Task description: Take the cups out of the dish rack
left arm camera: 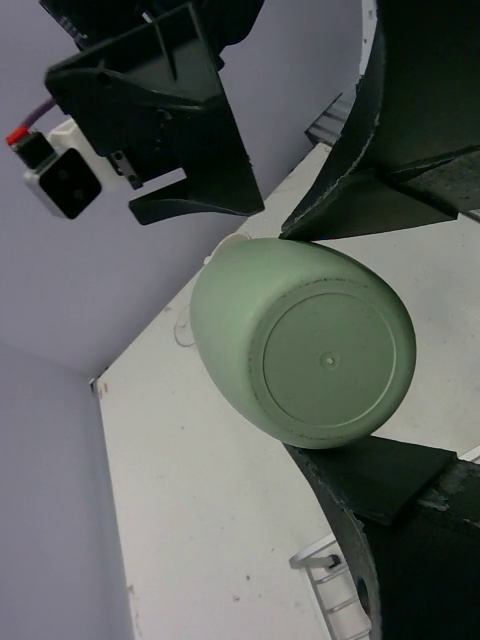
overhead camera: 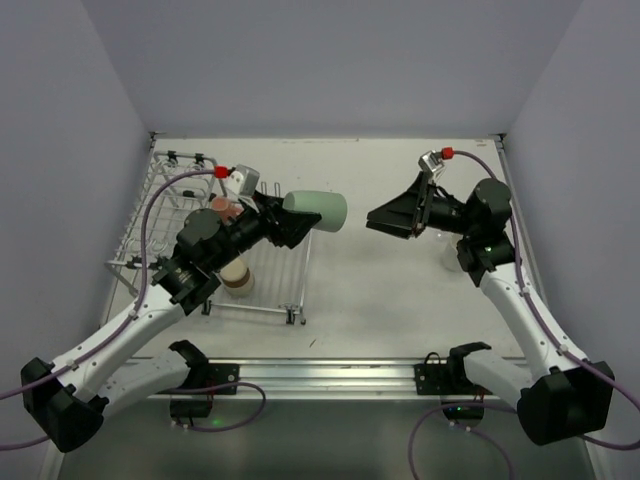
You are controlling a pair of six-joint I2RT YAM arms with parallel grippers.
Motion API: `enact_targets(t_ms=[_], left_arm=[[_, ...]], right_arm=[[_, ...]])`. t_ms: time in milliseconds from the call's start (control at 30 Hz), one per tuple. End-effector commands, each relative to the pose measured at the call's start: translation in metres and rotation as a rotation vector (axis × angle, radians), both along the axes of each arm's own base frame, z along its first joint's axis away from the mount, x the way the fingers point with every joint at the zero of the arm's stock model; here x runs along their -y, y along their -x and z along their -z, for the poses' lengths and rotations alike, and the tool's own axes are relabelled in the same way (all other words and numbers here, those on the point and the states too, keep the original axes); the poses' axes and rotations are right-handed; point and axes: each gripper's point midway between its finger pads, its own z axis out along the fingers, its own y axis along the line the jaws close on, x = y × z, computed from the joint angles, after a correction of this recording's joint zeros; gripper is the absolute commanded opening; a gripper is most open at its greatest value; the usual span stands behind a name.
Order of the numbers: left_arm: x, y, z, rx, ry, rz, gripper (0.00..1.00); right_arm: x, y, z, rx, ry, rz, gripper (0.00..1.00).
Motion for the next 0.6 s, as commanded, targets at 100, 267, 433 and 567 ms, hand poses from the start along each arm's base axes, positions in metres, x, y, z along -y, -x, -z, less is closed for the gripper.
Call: enact_targets(t_ms=[100,267,433,567], left_arm=[[0.017,0.018,-0.030,0.102,0.121,0.145,0.00],[0.019,0.020,-0.034,0.117,0.135,0.160,0.00],[0.017,0.022,-0.033,0.124,0.126,0.160,0.00],[0.021,0.027,-0.028,0.120,0.144,0.199,0.00]], right_arm=[[-0.017,0.014,-0.052,0.113,-0.155,-0.116,0.71],[-0.023,0.006,-0.048,0.079,-0.157,-0.112,0.70],[-0.025,0.001,-0.040,0.068,-0.137,-0.099,0.69],[-0.028,-0.001,-0.043,0.072,-0.162,-0.111,0.69]])
